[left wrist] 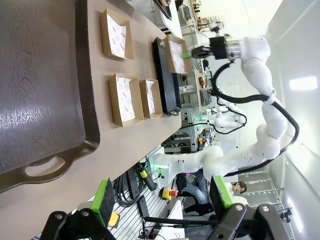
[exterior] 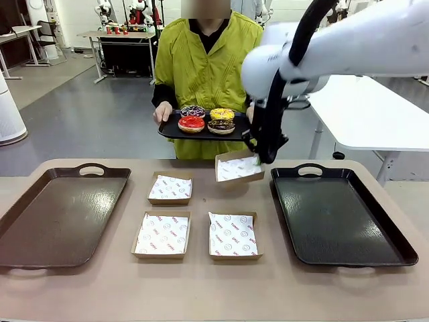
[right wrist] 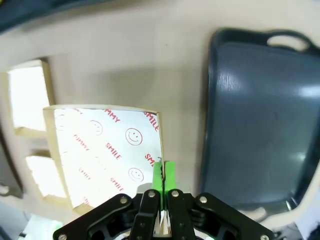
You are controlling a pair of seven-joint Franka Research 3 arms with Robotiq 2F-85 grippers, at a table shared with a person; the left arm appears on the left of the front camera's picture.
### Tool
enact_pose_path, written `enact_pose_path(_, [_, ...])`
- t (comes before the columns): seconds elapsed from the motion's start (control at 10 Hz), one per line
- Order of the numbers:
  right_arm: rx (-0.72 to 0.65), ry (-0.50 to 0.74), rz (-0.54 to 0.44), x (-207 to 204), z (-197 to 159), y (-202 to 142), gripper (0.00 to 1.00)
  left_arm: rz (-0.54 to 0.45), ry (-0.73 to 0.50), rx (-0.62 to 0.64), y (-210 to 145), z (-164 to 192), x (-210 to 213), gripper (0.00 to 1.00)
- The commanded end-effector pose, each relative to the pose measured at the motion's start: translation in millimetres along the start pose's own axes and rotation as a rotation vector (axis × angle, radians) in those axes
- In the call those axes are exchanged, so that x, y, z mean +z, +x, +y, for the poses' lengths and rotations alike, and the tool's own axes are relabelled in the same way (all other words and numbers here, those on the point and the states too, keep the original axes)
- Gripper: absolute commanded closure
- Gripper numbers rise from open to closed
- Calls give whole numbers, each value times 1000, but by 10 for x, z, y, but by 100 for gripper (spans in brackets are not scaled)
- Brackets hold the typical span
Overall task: Individually package the donuts and arrange them on the tray.
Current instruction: Pick up one Paper togo box.
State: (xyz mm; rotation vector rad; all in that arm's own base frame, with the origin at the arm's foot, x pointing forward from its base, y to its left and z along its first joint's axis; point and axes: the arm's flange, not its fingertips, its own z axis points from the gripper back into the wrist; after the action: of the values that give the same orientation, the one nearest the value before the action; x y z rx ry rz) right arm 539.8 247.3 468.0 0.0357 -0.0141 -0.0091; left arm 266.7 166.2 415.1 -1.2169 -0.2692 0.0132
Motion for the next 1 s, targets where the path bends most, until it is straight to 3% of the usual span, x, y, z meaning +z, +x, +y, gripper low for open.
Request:
enact_pose_path(0.0, [0, 27, -1, 304, -131, -104, 100, -14, -16, -3, -4, -15, 6, 0])
enact_pose_path(0.3, [5, 79, -6, 759, -147, -144, 100, -14, -16, -3, -4, -15, 6, 0])
enact_pose_path(0.5, [24, 65, 17, 720, -126, -96, 100, -14, -16, -3, -4, -15, 6, 0])
enact_pose_path(0.6, [-12, 61, -26, 817, -146, -184, 100, -14, -16, -3, -4, -15, 6, 0])
enact_pose_path(0.9, [-12, 61, -26, 817, -146, -184, 100, -14, -16, -3, -4, -15, 6, 0])
